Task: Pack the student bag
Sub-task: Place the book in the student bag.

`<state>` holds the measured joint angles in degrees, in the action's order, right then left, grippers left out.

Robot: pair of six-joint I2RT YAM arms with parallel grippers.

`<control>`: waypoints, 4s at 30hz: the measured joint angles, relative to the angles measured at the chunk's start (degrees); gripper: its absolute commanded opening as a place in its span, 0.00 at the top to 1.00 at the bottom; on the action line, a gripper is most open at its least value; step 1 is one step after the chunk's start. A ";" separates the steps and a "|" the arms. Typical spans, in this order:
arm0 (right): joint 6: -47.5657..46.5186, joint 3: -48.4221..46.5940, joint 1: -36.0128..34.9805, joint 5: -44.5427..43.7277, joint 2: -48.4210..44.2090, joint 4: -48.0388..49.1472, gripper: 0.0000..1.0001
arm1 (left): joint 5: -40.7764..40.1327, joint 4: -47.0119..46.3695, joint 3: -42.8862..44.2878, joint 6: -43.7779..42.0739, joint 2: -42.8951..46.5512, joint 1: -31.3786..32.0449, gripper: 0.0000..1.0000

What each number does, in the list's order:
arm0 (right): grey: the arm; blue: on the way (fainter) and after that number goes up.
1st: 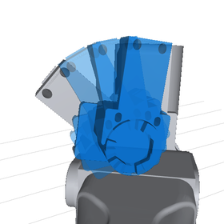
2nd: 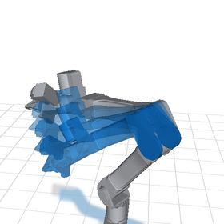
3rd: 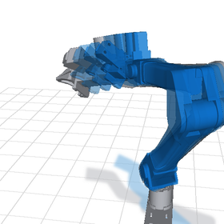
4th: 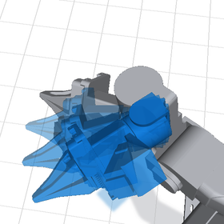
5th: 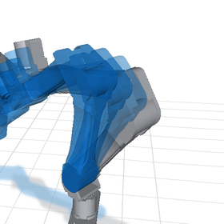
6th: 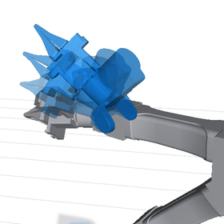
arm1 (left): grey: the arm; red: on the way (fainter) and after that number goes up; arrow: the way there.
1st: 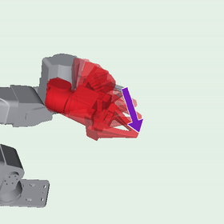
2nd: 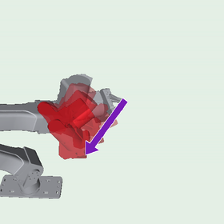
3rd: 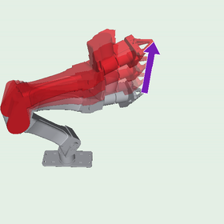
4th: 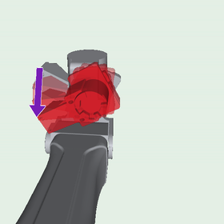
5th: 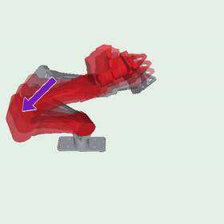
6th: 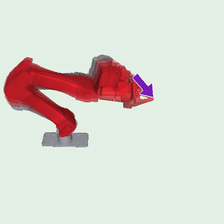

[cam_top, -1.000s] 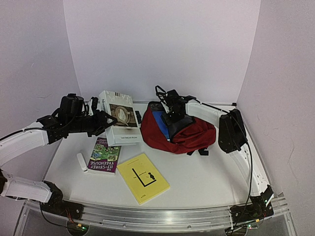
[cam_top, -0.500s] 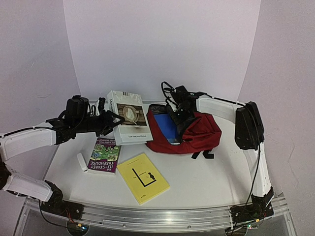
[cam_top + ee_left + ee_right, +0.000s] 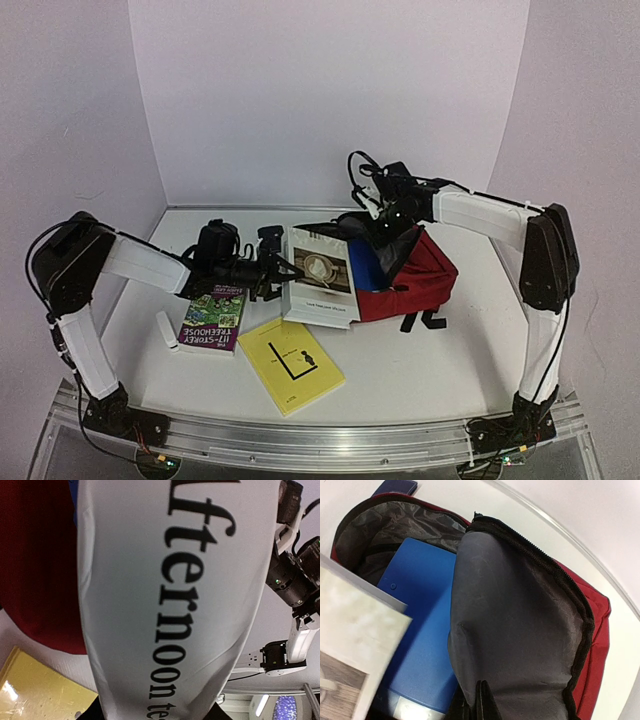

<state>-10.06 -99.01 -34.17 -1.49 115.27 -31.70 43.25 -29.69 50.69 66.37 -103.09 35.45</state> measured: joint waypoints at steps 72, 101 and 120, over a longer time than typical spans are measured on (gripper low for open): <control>8.38 3.88 -0.59 12.59 -5.36 3.89 1.00 | -18.94 15.63 28.12 4.24 -21.25 8.15 0.25; 8.83 5.40 0.79 18.04 -6.14 4.24 1.00 | -27.03 29.66 24.58 -4.20 -10.63 10.41 0.39; 10.79 5.40 0.71 21.79 -6.14 4.14 1.00 | -21.86 23.77 37.73 -5.10 -25.18 10.26 0.72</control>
<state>0.73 -93.60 -33.46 20.29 109.12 -27.56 21.39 -5.92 88.42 61.27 -128.27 45.71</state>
